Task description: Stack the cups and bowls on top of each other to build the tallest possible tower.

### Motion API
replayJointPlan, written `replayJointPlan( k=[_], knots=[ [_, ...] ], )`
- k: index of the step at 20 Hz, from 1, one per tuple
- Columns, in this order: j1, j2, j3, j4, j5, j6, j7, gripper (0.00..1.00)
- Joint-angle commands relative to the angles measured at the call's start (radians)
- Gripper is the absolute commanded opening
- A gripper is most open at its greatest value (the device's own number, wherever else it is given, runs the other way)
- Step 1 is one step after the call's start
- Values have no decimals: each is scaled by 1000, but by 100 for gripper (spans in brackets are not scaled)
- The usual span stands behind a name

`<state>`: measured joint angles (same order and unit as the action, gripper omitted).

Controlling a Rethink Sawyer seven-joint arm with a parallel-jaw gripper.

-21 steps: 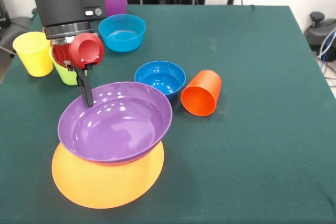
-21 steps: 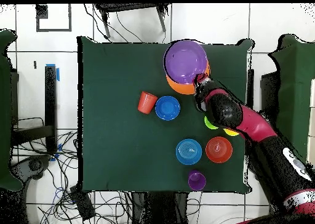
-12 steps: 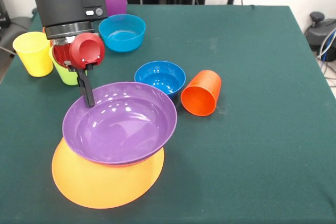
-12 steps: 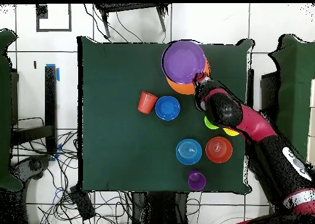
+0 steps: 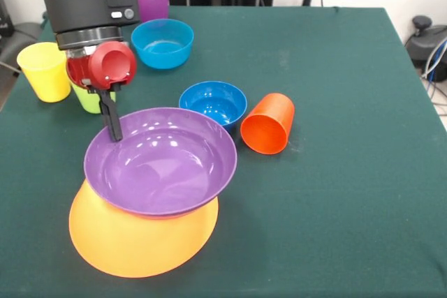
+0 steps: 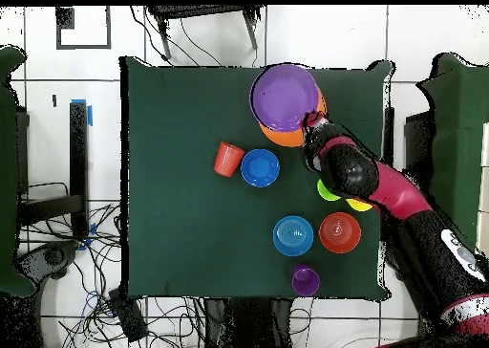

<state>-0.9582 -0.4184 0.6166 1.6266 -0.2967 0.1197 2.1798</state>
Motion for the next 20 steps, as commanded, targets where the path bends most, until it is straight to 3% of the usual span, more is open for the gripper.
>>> replayJointPlan(
  k=[1, 10, 20],
  knots=[
    [-8, -33, 18, -17, -68, 135, -111, 0],
    [-29, -35, 35, -26, -73, 167, -130, 0],
    [-5, 20, 27, -26, -90, 85, -87, 0]
  ],
)
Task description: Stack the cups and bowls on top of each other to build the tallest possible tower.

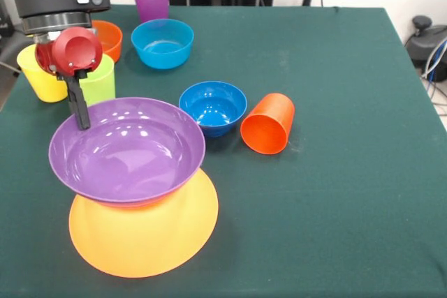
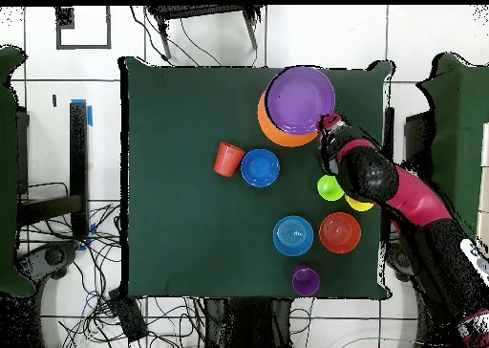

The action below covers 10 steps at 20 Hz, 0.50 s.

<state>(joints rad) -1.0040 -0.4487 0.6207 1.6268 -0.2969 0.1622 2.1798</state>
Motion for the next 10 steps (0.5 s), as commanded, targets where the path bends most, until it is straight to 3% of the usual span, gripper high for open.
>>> replayJointPlan(
  k=[1, 10],
  knots=[
    [42, 52, 24, -30, -89, 45, -89, 0],
    [51, 58, 22, -38, -87, 37, -83, 0]
  ],
)
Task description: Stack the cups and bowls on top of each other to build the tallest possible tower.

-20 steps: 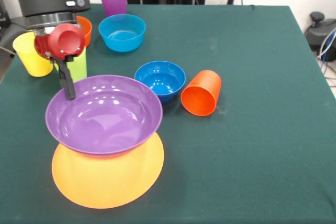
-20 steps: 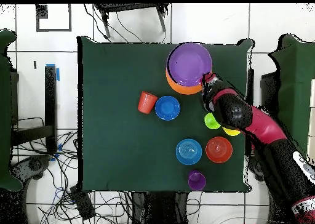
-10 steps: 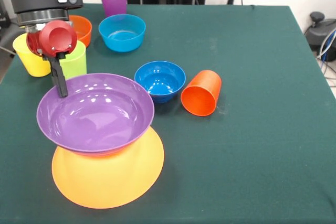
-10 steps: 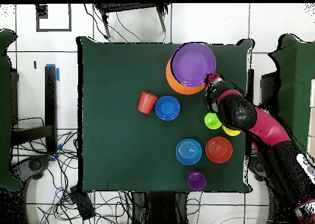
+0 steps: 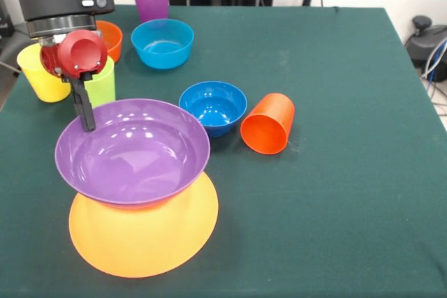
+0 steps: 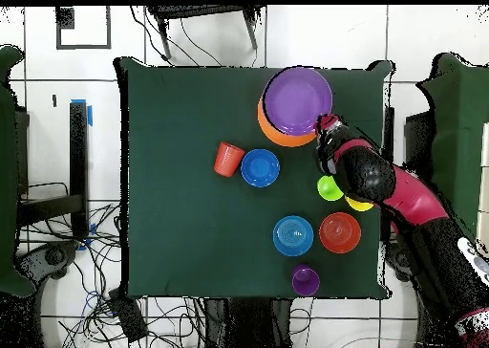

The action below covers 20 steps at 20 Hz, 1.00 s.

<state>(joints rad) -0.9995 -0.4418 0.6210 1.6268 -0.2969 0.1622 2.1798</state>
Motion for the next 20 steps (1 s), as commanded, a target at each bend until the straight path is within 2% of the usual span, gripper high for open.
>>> replayJointPlan(
  k=[1, 12, 13, 20],
  knots=[
    [46, 52, 22, -39, -88, 37, -84, 0],
    [52, 51, 23, -46, -93, 39, -92, 0],
    [53, 50, 21, -46, -95, 37, -92, 100],
    [48, 60, 37, -64, -102, 64, -126, 100]
  ],
)
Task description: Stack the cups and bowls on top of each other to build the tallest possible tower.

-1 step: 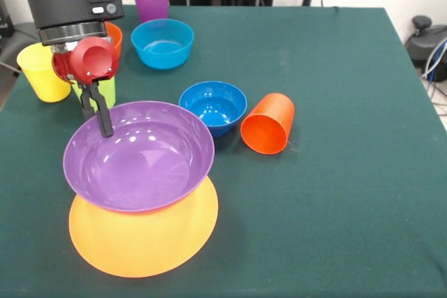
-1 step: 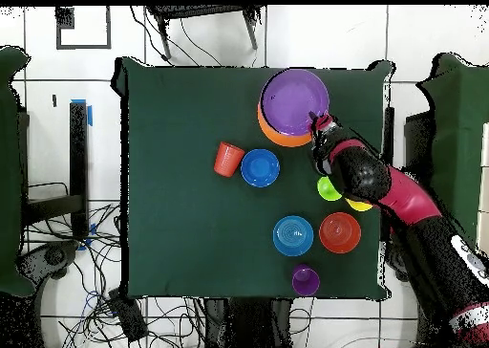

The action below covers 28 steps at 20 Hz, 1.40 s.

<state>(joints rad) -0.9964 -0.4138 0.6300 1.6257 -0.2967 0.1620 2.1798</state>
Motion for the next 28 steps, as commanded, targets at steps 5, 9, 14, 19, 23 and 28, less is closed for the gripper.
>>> replayJointPlan(
  k=[5, 9, 14, 19, 23, 28],
  knots=[
    [72, 1, -12, -56, -79, 74, -83, 100],
    [78, -39, -11, -30, -65, 83, -66, 100],
    [84, -96, -12, -4, -46, 110, -52, 100],
    [88, -107, -18, -12, -41, 133, -58, 100],
    [96, -94, -27, -9, -46, 118, -50, 100],
    [111, -41, -33, -49, -54, 114, -63, 100]
  ],
)
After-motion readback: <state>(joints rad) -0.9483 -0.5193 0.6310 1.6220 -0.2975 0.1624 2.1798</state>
